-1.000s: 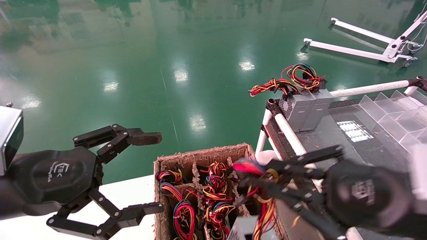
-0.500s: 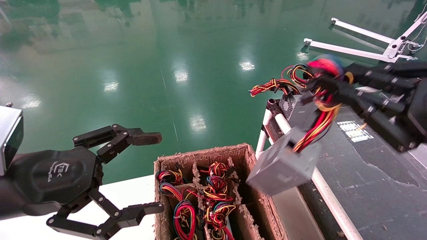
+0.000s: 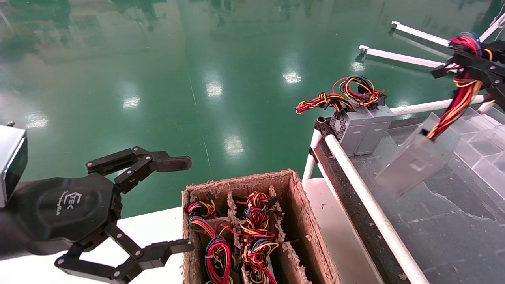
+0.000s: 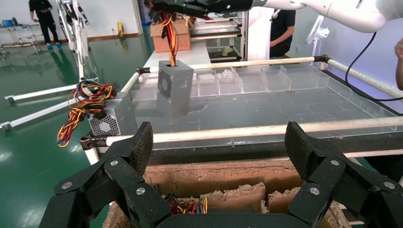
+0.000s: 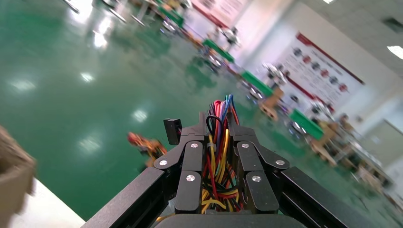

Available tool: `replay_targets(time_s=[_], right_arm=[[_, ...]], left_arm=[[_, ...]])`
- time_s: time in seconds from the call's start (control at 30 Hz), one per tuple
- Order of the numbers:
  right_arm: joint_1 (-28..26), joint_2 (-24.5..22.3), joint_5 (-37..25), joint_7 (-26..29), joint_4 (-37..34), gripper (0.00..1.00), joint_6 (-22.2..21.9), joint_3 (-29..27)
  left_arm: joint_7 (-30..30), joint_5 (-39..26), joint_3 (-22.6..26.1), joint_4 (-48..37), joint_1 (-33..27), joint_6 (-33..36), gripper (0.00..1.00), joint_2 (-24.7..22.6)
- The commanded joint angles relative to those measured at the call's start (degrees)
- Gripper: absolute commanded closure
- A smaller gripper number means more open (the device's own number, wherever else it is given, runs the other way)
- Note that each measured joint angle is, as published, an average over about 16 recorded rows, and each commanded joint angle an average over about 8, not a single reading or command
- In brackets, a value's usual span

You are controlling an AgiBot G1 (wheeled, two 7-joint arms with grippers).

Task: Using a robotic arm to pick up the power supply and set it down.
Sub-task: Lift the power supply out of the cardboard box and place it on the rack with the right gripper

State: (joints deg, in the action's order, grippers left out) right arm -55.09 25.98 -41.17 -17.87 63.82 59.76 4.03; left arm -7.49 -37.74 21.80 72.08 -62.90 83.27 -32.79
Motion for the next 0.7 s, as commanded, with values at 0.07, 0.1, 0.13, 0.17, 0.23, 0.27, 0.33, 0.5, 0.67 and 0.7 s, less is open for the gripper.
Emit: replay_targets(time_s=[0.07,0.1,0.13,0.17,0.23,0.27,0.33,0.5,0.67,0.7], right_arm=[[-0.32,0.58,-1.42,-1.36,-2.02,1.00,-1.86,0.18],[-0.79,1.17,-2.22,-1.69,-2.76,1.00,-2.71,0.62],[-1.37,1.83,-3.10,-2.02,-3.51,1.00,-3.62,1.11],[-2.05,2.53,-3.96,-2.32,-4.24,1.00,-4.49,1.62],[-3.70,4.06,-5.82,-2.86,-5.88,1.00,-6.26,2.77],[-4.59,4.84,-6.70,-3.03,-6.75,1.00,-7.02,3.36],[-6.68,6.34,-8.38,-3.19,-8.65,1.00,-8.16,4.60],[-12.39,9.75,-11.96,-3.34,-13.60,1.00,-9.16,7.50],[-18.00,13.22,-15.12,-4.63,-18.41,1.00,-9.31,9.91],[-19.04,13.97,-15.72,-5.03,-19.46,1.00,-9.49,10.31]], left_arm=[[0.00,0.00,0.00,0.00,0.00,0.00,0.00,0.00],[0.00,0.00,0.00,0.00,0.00,0.00,0.00,0.00],[0.00,0.00,0.00,0.00,0.00,0.00,0.00,0.00],[0.00,0.00,0.00,0.00,0.00,0.00,0.00,0.00],[0.00,0.00,0.00,0.00,0.00,0.00,0.00,0.00],[0.00,0.00,0.00,0.00,0.00,0.00,0.00,0.00],[0.00,0.00,0.00,0.00,0.00,0.00,0.00,0.00],[0.00,0.00,0.00,0.00,0.00,0.00,0.00,0.00],[0.00,0.00,0.01,0.00,0.00,0.00,0.00,0.00],[0.00,0.00,0.01,0.00,0.00,0.00,0.00,0.00]])
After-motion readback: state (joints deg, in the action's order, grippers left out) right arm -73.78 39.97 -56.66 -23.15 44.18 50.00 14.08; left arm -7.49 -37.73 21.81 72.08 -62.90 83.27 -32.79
